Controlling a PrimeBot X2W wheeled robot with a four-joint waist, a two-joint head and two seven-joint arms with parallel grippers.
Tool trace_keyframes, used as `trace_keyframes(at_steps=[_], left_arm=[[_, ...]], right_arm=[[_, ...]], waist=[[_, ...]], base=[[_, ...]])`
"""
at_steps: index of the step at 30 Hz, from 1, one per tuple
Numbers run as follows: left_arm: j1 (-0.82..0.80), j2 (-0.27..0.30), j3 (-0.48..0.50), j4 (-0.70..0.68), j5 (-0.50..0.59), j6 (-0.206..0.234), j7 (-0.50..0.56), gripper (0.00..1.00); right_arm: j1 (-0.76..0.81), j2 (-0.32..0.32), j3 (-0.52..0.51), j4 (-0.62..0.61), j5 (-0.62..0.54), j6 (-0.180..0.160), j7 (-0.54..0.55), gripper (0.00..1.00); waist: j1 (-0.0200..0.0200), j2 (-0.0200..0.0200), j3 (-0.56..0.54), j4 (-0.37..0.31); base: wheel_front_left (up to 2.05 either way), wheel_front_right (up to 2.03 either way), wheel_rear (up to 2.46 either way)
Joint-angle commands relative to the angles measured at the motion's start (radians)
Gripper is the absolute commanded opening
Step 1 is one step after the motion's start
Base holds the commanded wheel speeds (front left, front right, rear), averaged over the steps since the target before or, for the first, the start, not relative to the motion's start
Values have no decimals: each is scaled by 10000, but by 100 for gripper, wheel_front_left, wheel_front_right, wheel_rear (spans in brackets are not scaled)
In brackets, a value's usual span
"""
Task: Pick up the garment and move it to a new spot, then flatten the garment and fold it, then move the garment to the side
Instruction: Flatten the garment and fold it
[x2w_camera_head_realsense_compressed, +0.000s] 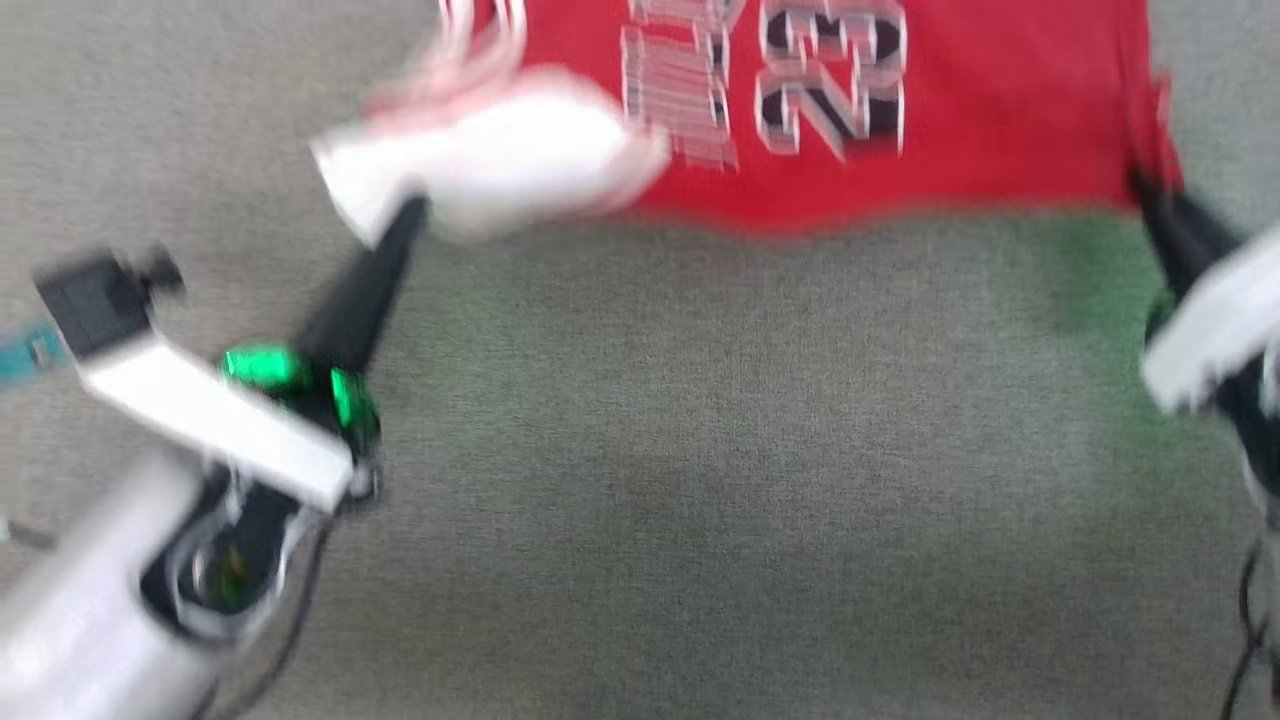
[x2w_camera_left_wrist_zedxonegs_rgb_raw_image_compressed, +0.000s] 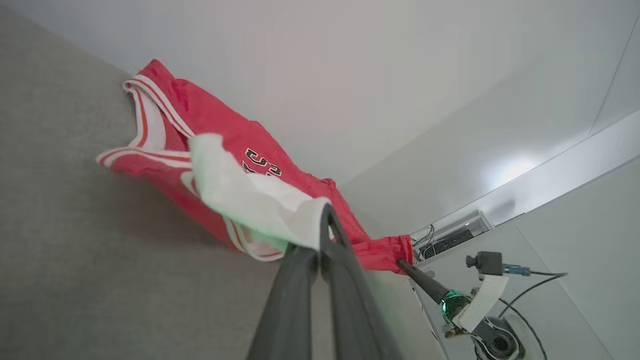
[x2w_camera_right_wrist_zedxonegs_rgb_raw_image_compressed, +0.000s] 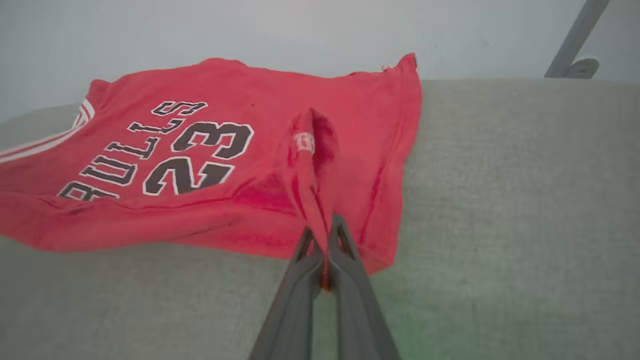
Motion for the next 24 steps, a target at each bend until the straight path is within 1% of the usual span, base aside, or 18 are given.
trace_keyframes(at_steps=[1,3,6,10,13,16,18,21,24], left_arm=[[423,131,-1,-239,91,12,-69,0],[1125,384,-60,-811,199,12,-66,0],[2193,944,-33,-1555,320,12,-82,0],[3528,1419,398,-2438,492,12,-88,0],[4502,1557,706,-3045,621,12,-89,0],[5233,1448,1181,-3437,749,12,-90,0],[5439,1410,1366,-3547,912,12,-91,0],[5068,1373,1311,-3659,1099,12,-28,0],[4237,1267,1114,-3679,812,12,369,0]], right_arm=[[526,99,-131,-450,103,-8,167,0],[1579,291,-405,-1278,266,-8,560,0],[2919,536,-801,-2572,388,-8,1184,0],[4382,903,-1245,-4099,363,-8,1993,0],[5240,1240,-1573,-4990,368,-8,2444,0],[5884,1555,-1773,-5690,320,-8,2780,0],[6088,1724,-1870,-5999,300,-8,2861,0],[5955,1882,-1945,-6082,311,-8,2888,0],[5593,1830,-1982,-5845,235,-8,2739,0]], waist=[[0,0,-302,96],[0,0,-496,109],[0,0,-682,125],[0,0,-767,119],[0,0,-759,121],[0,0,-696,125],[0,0,-643,106],[0,0,-565,42],[0,0,-453,-42]], base=[[0,0,0],[0,0,0],[0,0,0],[0,0,0],[0,0,0],[0,0,0],[0,0,0],[0,0,0],[0,0,0]])
